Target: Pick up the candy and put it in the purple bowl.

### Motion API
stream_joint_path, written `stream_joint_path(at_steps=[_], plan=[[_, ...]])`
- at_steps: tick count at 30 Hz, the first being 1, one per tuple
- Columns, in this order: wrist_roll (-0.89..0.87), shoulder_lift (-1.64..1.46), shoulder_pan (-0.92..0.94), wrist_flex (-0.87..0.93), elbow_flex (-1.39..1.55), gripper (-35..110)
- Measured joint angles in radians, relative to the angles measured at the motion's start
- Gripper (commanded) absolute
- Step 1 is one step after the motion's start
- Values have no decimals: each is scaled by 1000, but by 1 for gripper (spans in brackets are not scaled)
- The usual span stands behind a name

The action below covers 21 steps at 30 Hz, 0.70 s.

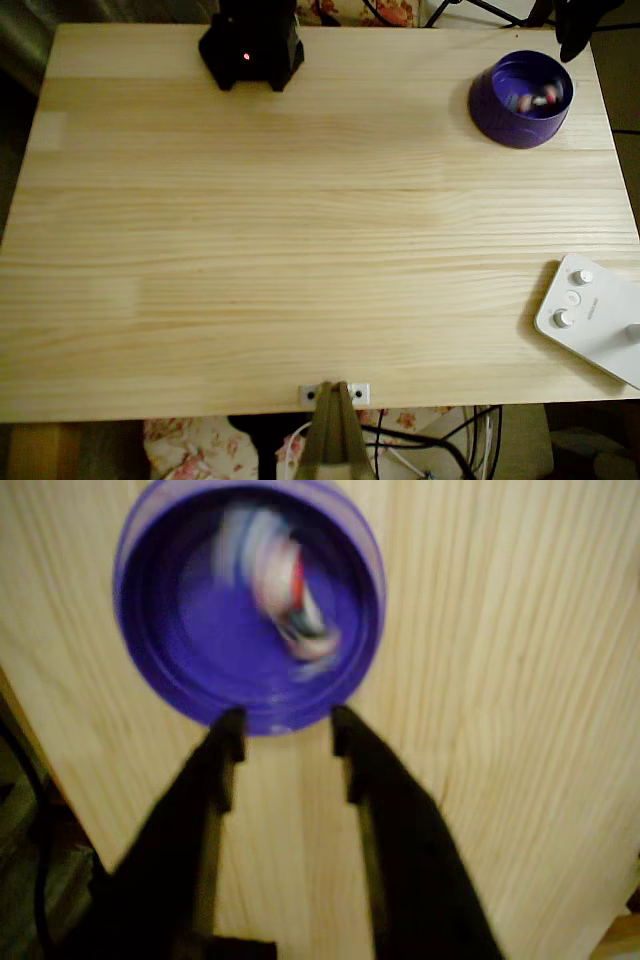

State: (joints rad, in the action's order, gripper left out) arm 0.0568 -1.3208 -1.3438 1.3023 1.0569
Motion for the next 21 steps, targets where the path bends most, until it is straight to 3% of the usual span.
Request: stream_joint_path(at_steps=[13, 21], plan=[[8, 0, 12, 52, 0, 15], [48, -6, 58, 100, 0, 3]])
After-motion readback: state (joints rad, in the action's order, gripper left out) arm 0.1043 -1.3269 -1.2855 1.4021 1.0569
